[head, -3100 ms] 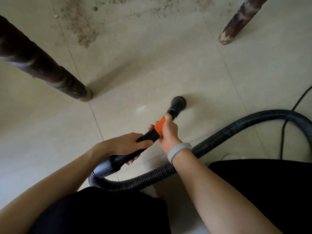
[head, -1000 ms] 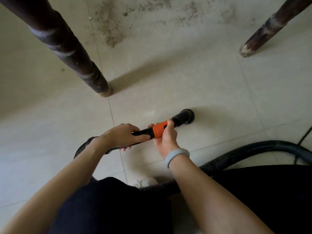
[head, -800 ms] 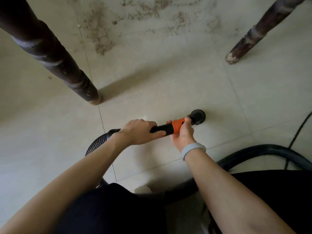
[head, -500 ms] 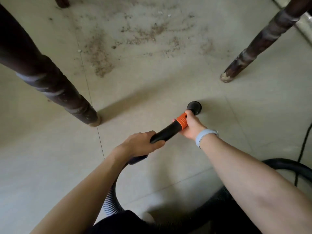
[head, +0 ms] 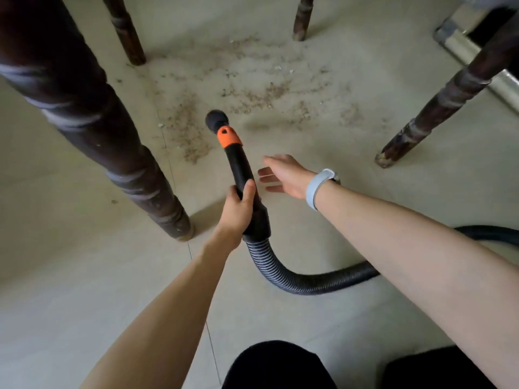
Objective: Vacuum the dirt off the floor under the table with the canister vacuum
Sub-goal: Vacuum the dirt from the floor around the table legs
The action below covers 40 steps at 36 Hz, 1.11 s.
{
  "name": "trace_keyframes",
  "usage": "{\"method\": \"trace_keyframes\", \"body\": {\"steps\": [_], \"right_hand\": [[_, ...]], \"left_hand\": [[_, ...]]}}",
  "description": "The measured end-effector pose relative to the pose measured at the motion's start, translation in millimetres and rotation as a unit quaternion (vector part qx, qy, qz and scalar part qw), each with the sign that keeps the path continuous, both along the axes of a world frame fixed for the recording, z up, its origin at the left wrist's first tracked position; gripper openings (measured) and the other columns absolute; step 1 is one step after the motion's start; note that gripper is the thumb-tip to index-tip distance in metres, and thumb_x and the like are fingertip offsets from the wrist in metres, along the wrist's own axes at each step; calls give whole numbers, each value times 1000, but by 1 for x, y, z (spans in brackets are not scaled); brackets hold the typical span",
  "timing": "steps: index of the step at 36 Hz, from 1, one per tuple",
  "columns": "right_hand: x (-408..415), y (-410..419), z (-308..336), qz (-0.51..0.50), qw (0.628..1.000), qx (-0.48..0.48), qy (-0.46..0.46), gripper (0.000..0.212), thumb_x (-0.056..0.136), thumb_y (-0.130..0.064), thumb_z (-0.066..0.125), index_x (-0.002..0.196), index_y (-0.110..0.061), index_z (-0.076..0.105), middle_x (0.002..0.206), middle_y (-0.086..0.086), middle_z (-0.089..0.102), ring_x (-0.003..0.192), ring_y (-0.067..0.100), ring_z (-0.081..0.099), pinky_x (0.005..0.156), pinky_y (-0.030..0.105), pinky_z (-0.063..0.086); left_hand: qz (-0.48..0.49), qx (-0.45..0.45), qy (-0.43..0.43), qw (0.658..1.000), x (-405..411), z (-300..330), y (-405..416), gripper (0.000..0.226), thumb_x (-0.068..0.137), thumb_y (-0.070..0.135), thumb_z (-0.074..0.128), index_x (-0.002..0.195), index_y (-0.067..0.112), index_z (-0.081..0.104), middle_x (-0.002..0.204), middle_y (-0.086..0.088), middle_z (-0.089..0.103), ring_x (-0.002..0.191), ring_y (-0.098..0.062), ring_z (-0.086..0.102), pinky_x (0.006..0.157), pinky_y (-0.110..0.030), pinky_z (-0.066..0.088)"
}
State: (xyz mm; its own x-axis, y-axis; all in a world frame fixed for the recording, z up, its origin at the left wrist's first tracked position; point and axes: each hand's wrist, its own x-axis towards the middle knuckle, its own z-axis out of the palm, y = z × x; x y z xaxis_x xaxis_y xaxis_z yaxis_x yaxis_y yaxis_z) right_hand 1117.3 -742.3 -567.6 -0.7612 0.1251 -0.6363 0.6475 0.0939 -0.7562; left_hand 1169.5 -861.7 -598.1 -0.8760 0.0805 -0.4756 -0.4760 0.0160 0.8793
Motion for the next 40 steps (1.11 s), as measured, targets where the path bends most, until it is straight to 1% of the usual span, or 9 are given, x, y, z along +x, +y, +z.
{"method": "trace_keyframes", "body": {"steps": [6,9,13,17,21,25,30,37,40], "right_hand": [[18,18,3,147,979,136,41,19,100,-27,38,93,-16,51,92,5,57,85,19,55,80,35,48],[22,20,-7,185,966,160,84,29,100,-28,38,74,-18,45,72,1,51,67,16,49,70,31,40],[39,25,-20,198,965,130,116,36,102,-32,30,75,-11,42,72,4,47,67,18,46,70,37,40],[54,34,-32,250,953,89,146,52,101,-42,30,85,4,49,75,4,52,69,16,47,68,33,37],[48,42,-48,302,941,70,139,36,92,-50,52,111,-20,45,91,-4,64,84,16,61,75,31,46],[50,41,-62,365,910,122,154,54,85,-59,54,120,-23,35,97,2,66,86,25,64,77,44,52],[54,42,-75,396,896,104,173,53,87,-56,55,120,-20,34,91,3,67,77,25,64,70,42,51],[25,51,-74,485,853,81,174,46,86,-59,54,111,-25,39,82,-6,63,70,15,62,62,32,49],[22,51,-73,515,839,75,161,44,89,-54,53,114,-21,39,80,-9,58,67,11,58,61,27,46]], "left_hand": [[62,165,-54,983,-9,5,17,19,101,29,44,104,11,40,98,-13,52,83,-21,59,92,-45,51],[80,217,-58,971,-15,12,23,21,103,25,40,113,8,37,93,-13,53,74,-21,63,72,-38,56],[122,185,-72,973,-26,11,24,25,102,27,42,118,7,40,90,-8,54,80,-19,58,83,-36,50],[180,177,-82,964,-37,11,21,24,102,28,43,114,8,42,88,-8,55,79,-20,58,76,-36,52],[229,166,-91,955,-47,7,17,23,101,30,44,101,7,47,88,-7,55,79,-20,58,68,-35,49],[225,110,-103,963,-44,0,23,23,99,30,48,98,6,49,88,-7,58,81,-21,60,78,-35,50],[226,11,-93,970,-36,-2,26,39,99,30,47,123,0,42,95,-11,58,89,-24,60,89,-40,49],[291,0,-111,950,-30,2,20,29,100,28,45,122,9,39,98,-8,56,91,-24,58,77,-38,47],[300,0,-129,945,-27,-5,19,23,101,27,43,114,10,38,99,-10,55,100,-29,56,85,-41,48]]}}
